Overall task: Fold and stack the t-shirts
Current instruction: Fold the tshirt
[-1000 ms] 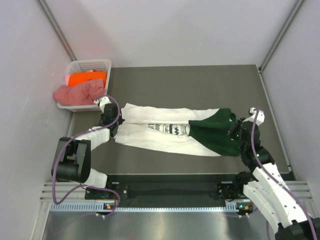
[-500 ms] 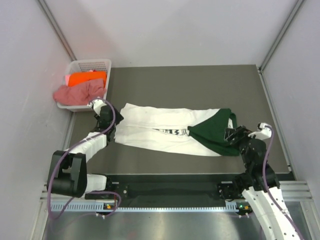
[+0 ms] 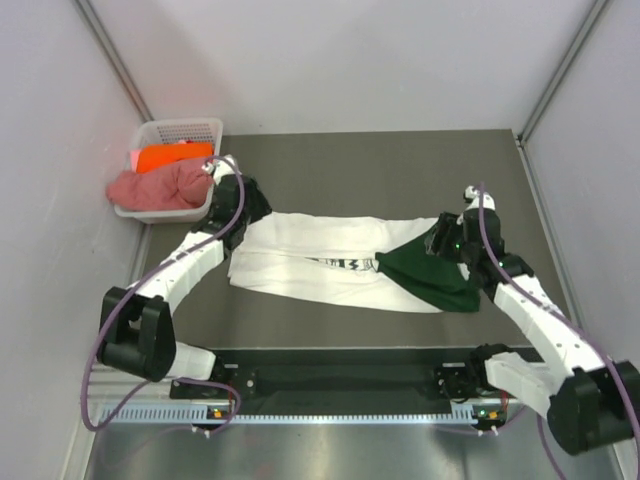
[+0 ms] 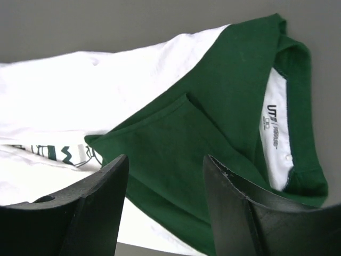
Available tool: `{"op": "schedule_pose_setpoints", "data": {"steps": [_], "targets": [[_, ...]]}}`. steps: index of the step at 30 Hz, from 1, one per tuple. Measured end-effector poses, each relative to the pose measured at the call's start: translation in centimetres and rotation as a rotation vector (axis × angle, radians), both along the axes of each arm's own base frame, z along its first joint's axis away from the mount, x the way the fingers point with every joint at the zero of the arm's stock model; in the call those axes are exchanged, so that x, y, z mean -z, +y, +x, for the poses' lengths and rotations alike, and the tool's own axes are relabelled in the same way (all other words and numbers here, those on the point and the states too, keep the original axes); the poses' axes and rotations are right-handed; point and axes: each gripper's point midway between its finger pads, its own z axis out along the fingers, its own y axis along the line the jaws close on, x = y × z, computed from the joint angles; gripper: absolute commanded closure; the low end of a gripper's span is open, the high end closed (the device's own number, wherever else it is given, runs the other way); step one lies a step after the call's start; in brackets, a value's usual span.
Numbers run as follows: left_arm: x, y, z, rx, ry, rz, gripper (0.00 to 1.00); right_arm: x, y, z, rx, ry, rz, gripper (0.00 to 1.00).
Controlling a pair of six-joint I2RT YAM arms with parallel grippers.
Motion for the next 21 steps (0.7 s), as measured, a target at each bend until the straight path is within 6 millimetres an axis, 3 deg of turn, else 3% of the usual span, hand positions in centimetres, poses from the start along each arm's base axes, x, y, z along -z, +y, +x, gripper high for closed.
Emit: {"op": "schedule_pose_setpoints", "data": {"steps": [5,11,14,21], "targets": [[1.9,-4.8,-0.8,0.148,0.084,-0.014,0.46,2.2,1.2,1.9,-0.051,0.100,-0.014,0.46],[5.2,-12.4,-3.4,0.341,0.192,-0.028,0.50,4.8,2.0,3.4,-0.078,0.195,-0.004,0.49],[6.6,-13.5,-3.9,0.375,0.234,-0.024,0.50,5.6,2.3,4.2,-0.084,0.216,0.000,0.50],[8.1,-13.0,-3.9,0.358,0.274,-0.012,0.55,7.4,2.7,5.2,-0.101,0.257,-0.004,0.56]]}}
